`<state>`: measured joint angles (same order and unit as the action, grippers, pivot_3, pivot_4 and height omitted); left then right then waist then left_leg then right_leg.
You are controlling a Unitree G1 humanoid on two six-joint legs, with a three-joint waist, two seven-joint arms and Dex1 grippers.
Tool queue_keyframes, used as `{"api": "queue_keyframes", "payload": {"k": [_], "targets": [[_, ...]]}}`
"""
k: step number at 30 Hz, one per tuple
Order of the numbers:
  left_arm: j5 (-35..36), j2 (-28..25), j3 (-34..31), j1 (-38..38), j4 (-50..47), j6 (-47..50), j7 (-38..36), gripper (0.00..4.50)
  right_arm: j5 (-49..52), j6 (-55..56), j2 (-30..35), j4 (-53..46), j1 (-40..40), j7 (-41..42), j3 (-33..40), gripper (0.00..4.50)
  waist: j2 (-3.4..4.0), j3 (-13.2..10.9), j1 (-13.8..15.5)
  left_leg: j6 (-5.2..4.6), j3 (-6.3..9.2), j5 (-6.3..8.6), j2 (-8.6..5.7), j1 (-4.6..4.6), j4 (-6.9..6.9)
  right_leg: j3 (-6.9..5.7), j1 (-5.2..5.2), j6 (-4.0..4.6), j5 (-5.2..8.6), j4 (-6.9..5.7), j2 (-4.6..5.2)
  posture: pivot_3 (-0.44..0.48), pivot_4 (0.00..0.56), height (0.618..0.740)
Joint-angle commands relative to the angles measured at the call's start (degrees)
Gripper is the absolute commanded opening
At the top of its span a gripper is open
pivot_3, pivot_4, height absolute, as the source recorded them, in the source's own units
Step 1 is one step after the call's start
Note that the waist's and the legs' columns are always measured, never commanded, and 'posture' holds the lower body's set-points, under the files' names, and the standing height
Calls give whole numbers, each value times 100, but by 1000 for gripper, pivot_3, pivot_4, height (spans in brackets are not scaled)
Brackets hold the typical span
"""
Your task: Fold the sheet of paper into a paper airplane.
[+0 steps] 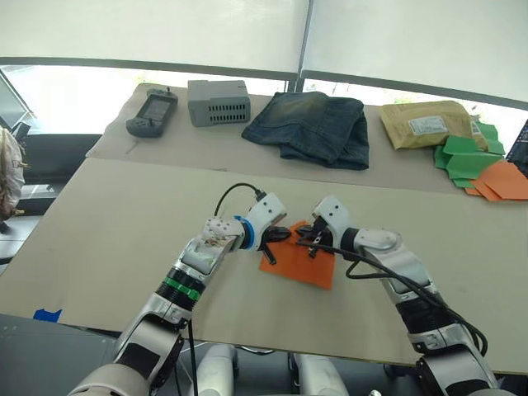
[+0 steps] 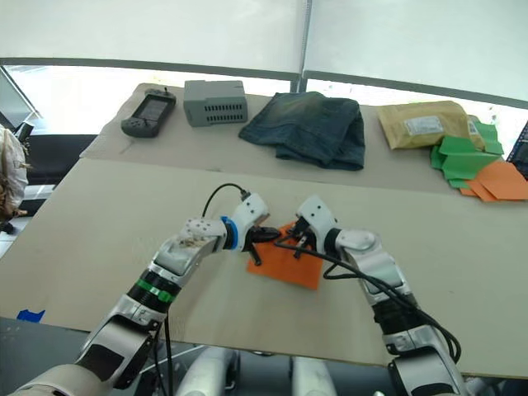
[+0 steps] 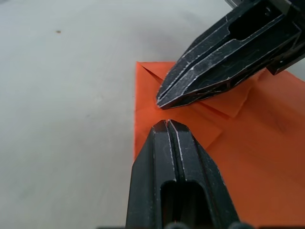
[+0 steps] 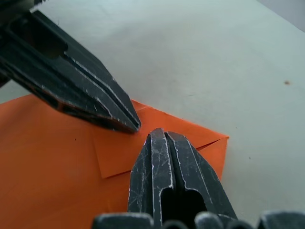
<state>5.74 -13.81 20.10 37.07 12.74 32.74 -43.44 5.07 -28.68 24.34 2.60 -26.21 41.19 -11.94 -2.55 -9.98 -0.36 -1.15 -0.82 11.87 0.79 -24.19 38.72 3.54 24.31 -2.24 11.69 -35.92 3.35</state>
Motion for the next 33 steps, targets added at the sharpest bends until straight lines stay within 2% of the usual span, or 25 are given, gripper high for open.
{"api": "queue_keyframes", "payload": {"k": [1,9,19,25,29,33], "targets": [[-109,20,-70,8,291,-158,89,27,-169,190,-131,-134,27,-294,-22,0,1,1,-32,0,0,0,0,2,0,0,-1,0,1,-2,0,0,150,728],[66,137,-264,-32,318,-110,70,27,-471,459,-383,60,-99,-542,-231,0,1,1,-41,0,-1,0,-1,5,1,1,-3,-2,2,-5,1,0,150,728],[166,224,-430,-60,174,28,191,27,-666,139,-270,731,-365,-1231,277,0,2,1,-37,0,0,0,0,5,1,2,-3,1,0,-7,2,0,150,728],[150,278,-461,-104,70,120,250,27,-597,456,-176,831,-388,-1170,407,0,3,2,-56,0,-1,0,-2,4,0,4,-2,0,0,-6,3,0,150,728],[147,267,-445,-151,9,162,241,27,-223,1277,-328,425,-421,-888,607,0,3,1,-68,0,-1,0,-1,4,0,5,0,-1,0,-6,0,0,150,728],[136,254,-432,-156,30,145,215,27,-216,1232,-221,100,-228,-539,365,0,3,2,-65,0,-1,0,0,4,-2,6,0,-1,1,-6,0,0,150,728]]}}
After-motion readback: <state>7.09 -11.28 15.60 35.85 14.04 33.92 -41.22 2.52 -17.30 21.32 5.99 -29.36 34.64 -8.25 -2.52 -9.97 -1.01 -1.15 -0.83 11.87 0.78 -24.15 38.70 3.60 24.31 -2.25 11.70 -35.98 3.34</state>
